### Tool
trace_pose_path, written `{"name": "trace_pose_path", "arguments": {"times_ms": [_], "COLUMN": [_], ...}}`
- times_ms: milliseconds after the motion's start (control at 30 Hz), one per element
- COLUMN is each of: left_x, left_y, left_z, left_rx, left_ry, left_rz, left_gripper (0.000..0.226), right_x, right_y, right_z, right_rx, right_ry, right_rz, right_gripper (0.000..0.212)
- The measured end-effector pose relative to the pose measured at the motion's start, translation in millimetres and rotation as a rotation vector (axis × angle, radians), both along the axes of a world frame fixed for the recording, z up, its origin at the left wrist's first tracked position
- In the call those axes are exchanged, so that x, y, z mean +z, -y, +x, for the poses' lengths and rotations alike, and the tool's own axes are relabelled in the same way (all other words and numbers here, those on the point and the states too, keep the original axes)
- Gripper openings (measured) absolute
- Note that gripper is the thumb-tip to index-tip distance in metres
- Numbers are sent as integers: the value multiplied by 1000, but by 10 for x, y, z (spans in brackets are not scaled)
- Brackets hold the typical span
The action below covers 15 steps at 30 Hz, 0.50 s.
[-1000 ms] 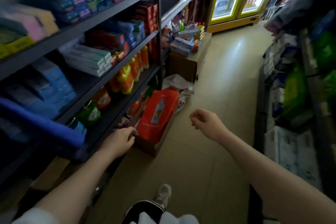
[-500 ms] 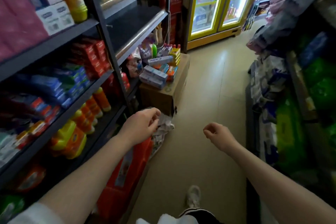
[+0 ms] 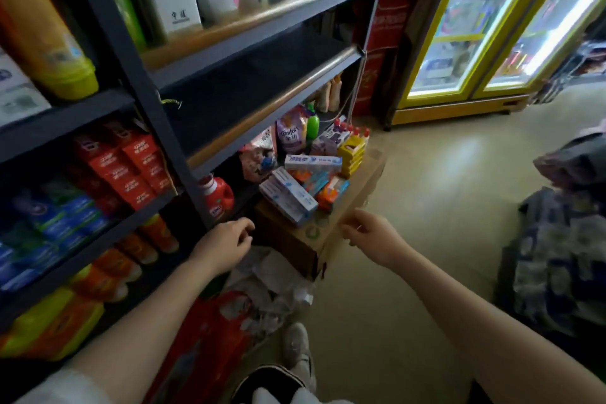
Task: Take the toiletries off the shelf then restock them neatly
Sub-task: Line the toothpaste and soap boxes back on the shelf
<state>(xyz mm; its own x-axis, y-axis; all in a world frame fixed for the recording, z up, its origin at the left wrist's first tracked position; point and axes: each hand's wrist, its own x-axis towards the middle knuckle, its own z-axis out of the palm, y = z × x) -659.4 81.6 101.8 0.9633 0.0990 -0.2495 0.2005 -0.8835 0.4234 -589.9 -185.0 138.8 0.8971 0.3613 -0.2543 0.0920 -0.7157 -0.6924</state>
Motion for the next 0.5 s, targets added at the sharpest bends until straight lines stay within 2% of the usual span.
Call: {"name": "trace_pose_path", "arguments": {"times_ms": [100,200,333,400,500], "left_x": [3,107,260,282,270], "left_y": [-112,-177,-280,-342,-426], "left_z": [508,952,1367,1454,1450], "left_rx": [61,125,218,308,474], "left_ry": [2,65,145,180,302], "left_rz": [-31,-55,-67,-80,-36], "left_gripper": [26,28,27,26,24], "right_x": [-32,-98,-228,-293,-326], "right_y": [-110,-190,-431,-715,-1298], "right_z": [614,1216,1967,2263,2526], "right_rx": [53,105,178,274,543], "right_ry": [-17,-13,-13,-25,-1], "right_rz": [-36,-151,-236,-258,-225], "right_gripper": [6,17,17,17,20]}}
